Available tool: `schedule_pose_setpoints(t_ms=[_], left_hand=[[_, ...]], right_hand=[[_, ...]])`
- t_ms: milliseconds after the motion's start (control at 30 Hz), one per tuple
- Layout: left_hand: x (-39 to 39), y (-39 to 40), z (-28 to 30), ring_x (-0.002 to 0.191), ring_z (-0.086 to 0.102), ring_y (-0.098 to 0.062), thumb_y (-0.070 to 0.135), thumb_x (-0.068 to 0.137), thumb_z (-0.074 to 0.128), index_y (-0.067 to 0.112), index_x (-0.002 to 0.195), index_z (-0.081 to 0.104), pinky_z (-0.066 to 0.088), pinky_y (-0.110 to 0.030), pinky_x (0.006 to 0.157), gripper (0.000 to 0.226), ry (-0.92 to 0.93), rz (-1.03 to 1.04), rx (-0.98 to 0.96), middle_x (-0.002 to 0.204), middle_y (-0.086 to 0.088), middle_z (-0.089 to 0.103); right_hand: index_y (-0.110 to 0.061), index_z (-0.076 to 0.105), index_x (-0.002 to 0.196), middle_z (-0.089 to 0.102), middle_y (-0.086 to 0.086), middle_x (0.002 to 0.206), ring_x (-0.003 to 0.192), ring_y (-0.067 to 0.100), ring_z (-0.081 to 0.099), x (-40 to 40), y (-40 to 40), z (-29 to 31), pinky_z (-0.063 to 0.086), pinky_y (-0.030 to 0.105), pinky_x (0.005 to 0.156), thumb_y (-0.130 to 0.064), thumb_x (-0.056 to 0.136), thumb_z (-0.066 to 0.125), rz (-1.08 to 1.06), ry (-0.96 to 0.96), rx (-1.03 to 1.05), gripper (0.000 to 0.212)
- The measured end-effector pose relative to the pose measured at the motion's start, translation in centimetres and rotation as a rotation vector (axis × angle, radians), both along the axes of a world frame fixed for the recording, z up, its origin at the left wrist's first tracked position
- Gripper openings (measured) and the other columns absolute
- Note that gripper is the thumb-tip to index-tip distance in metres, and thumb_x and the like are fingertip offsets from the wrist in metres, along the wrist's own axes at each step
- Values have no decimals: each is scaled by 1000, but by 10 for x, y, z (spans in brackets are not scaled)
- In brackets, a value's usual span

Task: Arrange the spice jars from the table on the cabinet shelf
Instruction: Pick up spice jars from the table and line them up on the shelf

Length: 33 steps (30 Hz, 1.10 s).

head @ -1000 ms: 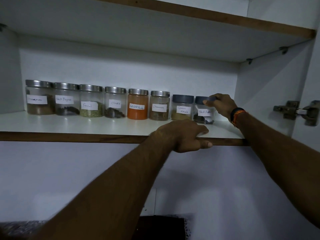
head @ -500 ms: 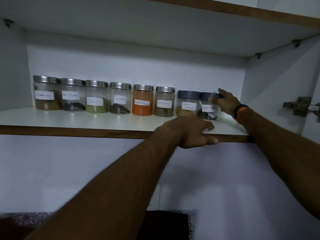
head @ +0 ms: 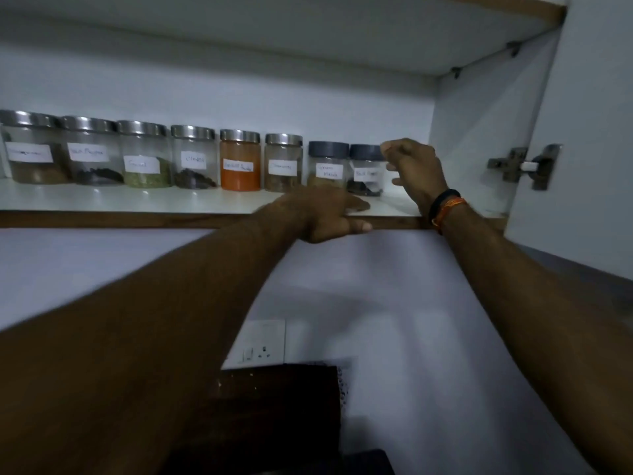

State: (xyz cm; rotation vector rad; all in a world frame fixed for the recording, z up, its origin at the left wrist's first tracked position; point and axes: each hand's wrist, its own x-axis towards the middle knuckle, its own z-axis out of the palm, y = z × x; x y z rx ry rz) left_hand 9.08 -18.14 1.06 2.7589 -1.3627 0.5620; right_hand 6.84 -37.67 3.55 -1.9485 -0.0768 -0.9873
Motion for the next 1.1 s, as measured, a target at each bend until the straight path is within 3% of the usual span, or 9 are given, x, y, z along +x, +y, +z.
schedule_pose_setpoints(t_ms=[133, 333, 500, 633, 733, 900, 967, 1033, 1100], left_hand=[[-3, -1, -7, 140, 41, -28, 67, 96, 33, 35, 152, 35, 35, -47, 108, 64, -48, 26, -22, 155, -6, 43], [-22, -2, -17, 138, 43, -33, 61, 99, 29, 34, 149, 37, 37, -57, 108, 57, -131, 135, -43, 153, -8, 46], [-50, -8, -33, 112, 57, -38, 41, 99, 40, 16, 130, 51, 45, -51, 96, 41, -267, 162, -126, 125, -17, 61], [-67, -16, -63, 132, 41, -40, 36, 86, 58, 7, 146, 35, 24, -57, 114, 70, -317, 244, -137, 145, -21, 43], [-85, -16, -98, 148, 20, -42, 36, 83, 59, 8, 154, 27, 11, -58, 121, 82, -337, 165, -245, 160, -22, 24], [-119, -14, -210, 147, 26, -35, 21, 88, 59, 11, 158, 21, 15, -46, 122, 80, 46, -15, -243, 165, -17, 16], [-136, -9, -266, 148, 26, -32, 21, 89, 59, 13, 158, 20, 17, -45, 122, 79, 265, 21, -198, 164, -16, 21], [-155, -2, -321, 144, 32, -33, 24, 91, 60, 14, 156, 24, 26, -46, 119, 75, 461, 45, -125, 159, -15, 30], [-177, 6, -369, 137, 42, -34, 25, 92, 62, 18, 150, 33, 35, -49, 113, 66, 639, 34, -74, 151, -14, 41]], right_hand=[[-25, 74, 90, 72, -8, 96, 98, 20, 70, -46, 13, -26, 60, 43, 87, -28, 92, 63, 55, -86, 99, 11], [-18, 75, 87, 73, -8, 87, 92, 17, 69, -106, 25, -81, 59, 43, 85, -27, 91, 68, 24, -151, 137, 12], [-17, 76, 88, 74, -3, 93, 92, 21, 70, -146, 35, -136, 61, 43, 81, -21, 92, 68, -31, -47, 241, 10], [-12, 78, 92, 75, -1, 97, 97, 20, 69, -173, 40, -193, 57, 47, 92, -14, 90, 64, -65, 107, 287, 14], [-13, 78, 91, 76, -1, 96, 96, 18, 69, -190, 42, -243, 56, 46, 94, -13, 88, 65, -96, 246, 321, 14], [-18, 78, 88, 74, -6, 88, 87, 12, 67, -221, 42, -326, 58, 36, 92, -14, 88, 70, -123, 502, 286, 9], [-19, 77, 86, 73, -7, 86, 88, 13, 68, -237, 44, -357, 56, 25, 87, -14, 88, 70, -164, 565, 282, 9], [-19, 77, 82, 73, -7, 83, 85, 16, 68, -255, 49, -388, 52, 15, 72, -16, 89, 66, -234, 664, 308, 13], [-16, 76, 84, 73, -1, 88, 86, 20, 68, -273, 57, -418, 51, 21, 68, -20, 91, 61, -295, 786, 312, 17]])
